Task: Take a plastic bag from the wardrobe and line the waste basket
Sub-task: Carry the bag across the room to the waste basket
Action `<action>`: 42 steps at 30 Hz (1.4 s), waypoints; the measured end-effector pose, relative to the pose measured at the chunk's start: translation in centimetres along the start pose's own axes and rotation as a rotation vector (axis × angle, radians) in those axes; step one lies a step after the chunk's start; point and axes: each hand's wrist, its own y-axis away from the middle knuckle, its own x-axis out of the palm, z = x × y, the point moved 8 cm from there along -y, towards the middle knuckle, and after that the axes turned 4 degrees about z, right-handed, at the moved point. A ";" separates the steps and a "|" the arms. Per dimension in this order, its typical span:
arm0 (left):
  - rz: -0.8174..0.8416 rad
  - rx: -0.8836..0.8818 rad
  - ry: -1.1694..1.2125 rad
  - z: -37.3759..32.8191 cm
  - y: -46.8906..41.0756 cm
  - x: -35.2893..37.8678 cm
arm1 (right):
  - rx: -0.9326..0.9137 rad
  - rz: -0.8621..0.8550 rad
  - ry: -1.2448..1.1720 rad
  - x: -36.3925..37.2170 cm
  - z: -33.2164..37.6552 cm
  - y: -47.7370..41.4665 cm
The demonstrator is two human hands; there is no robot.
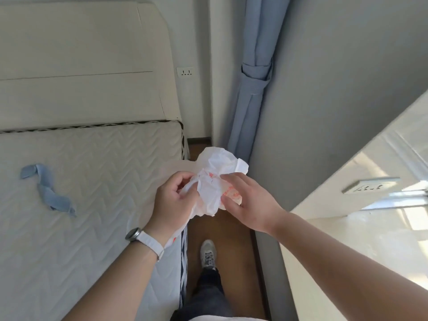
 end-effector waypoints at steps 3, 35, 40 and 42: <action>0.041 -0.042 0.024 2.2 -6.6 -0.3 | 0.061 0.034 0.000 0.7 -2.1 -6.2; 0.155 -0.022 -0.197 38.0 -36.8 13.2 | 0.287 0.122 -0.080 24.8 -36.1 -31.2; 0.198 0.015 -0.243 44.3 -39.1 16.7 | 0.277 0.012 -0.171 30.0 -41.9 -32.7; 0.202 0.053 -0.248 46.7 -39.8 17.7 | 0.283 -0.018 -0.175 32.0 -44.1 -33.5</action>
